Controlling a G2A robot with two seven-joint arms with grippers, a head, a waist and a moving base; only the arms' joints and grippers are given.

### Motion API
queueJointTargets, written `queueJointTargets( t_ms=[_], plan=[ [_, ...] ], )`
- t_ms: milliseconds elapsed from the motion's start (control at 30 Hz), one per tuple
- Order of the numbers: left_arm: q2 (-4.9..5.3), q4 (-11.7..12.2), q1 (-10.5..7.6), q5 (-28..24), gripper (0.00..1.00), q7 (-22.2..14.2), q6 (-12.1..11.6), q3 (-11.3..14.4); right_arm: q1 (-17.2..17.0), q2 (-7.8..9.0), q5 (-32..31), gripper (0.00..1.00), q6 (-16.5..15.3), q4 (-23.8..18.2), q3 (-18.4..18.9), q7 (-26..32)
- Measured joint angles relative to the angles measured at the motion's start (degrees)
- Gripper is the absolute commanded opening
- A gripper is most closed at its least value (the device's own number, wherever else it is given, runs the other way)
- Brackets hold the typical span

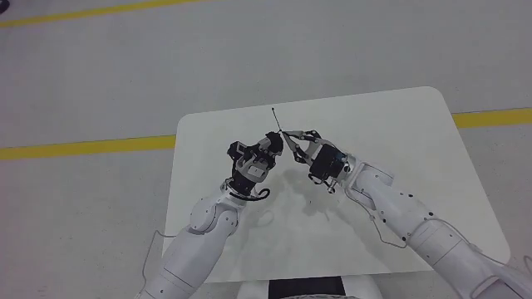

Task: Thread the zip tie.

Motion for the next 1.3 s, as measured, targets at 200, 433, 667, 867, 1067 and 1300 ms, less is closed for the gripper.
queueJointTargets(
  t_ms=[200, 433, 667, 867, 1067, 1300],
  plan=[
    [0.00, 0.00, 0.00, 0.00, 0.00, 0.00, 0.00, 0.00, -0.37, -0.06, -0.36, 0.00, -0.84, 0.18, 0.59, 0.46],
    [0.00, 0.00, 0.00, 0.00, 0.00, 0.00, 0.00, 0.00, -0.61, -0.20, -0.53, 0.00, -2.01, 0.71, 1.02, 1.47],
    [0.00, 0.00, 0.00, 0.00, 0.00, 0.00, 0.00, 0.00, -0.64, -0.36, -0.63, 0.00, -3.24, 1.78, 1.23, 3.35],
    [0.00, 0.00, 0.00, 0.00, 0.00, 0.00, 0.00, 0.00, -0.66, -0.55, -0.76, 0.00, -3.90, 2.68, 1.28, 4.97],
    [0.00, 0.00, 0.00, 0.00, 0.00, 0.00, 0.00, 0.00, -0.65, -0.79, -0.74, 0.00, -4.25, 3.56, 0.98, 6.05],
    [0.00, 0.00, 0.00, 0.00, 0.00, 0.00, 0.00, 0.00, -0.37, -0.99, -0.37, 0.00, -4.23, 4.49, 0.31, 6.63]
  ],
)
